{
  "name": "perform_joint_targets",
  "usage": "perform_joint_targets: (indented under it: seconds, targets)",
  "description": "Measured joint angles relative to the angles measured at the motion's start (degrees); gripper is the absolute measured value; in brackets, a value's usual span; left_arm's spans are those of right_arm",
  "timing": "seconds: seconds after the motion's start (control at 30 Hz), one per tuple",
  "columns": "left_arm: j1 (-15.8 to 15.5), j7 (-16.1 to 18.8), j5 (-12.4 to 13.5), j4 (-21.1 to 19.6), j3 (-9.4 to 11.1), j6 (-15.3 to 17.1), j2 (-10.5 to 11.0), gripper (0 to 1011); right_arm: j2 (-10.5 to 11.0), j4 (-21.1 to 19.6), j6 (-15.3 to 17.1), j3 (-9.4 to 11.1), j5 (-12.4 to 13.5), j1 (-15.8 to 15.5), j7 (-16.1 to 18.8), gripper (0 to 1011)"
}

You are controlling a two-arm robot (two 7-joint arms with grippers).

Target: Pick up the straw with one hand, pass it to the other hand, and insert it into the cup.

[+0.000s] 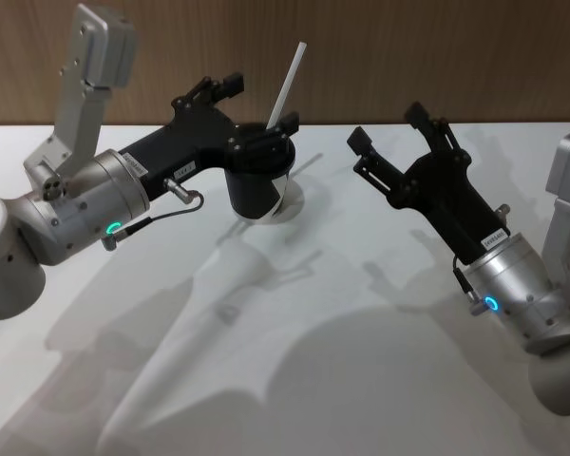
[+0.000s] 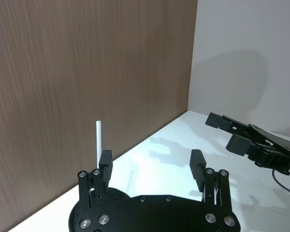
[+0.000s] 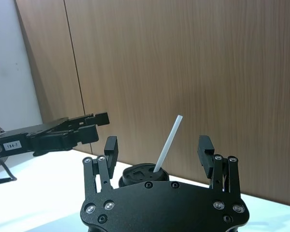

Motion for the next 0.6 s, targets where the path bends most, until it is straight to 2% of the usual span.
perform_joint_targets:
  seconds: [0.6]
  targets:
    - [1.1, -1.4, -1.3, -0.7, -0.5, -0.2, 0.7, 1003, -0.3, -0.2, 0.7, -0.3, 0.6, 0.1, -0.5, 1001]
